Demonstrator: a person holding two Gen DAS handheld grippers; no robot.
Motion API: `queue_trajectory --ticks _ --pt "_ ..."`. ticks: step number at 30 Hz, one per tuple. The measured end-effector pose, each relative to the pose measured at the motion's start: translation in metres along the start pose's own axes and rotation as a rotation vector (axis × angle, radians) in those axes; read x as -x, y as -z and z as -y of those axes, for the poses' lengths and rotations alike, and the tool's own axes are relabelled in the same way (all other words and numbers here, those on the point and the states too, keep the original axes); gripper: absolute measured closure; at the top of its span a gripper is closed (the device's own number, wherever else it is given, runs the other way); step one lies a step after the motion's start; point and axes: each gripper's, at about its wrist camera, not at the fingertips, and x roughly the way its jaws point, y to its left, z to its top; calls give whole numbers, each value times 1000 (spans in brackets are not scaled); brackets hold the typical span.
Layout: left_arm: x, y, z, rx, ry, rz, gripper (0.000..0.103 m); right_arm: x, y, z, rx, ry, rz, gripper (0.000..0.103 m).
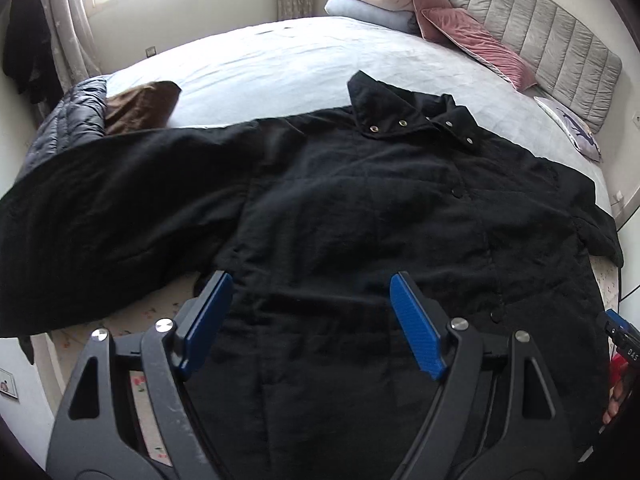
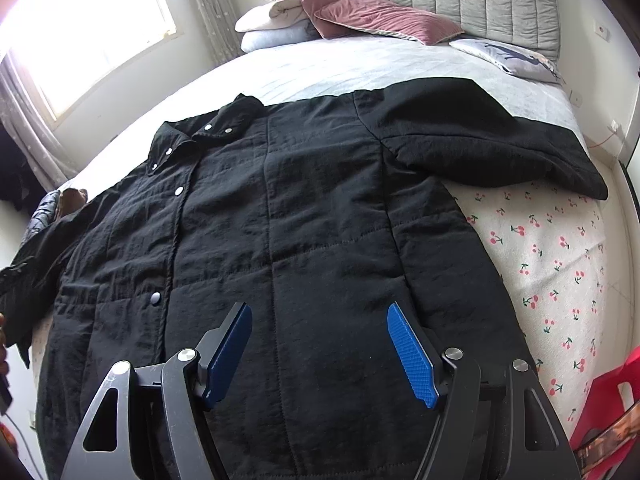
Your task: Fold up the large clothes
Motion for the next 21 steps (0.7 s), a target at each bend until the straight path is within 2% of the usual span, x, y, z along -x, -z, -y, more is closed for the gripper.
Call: queue_trajectory --ticks 5,9,13,16,21 --pt "-25 -2 27 -37 40 -55 22 12 -3 -8 41 -29 9 32" --pt "-29 -24 48 -78 40 -50 22 25 -14 -17 56 -120 -2 32" --pt "-32 -51 63 -83 47 -20 22 32 -45 -29 59 -199 -19 32" --pt "-37 -69 71 -63 67 -10 22 31 -74 -42 79 -214 -30 32" --pt "-54 -93 83 -52 89 -11 22 11 -123 -64 100 -289 -42 31"
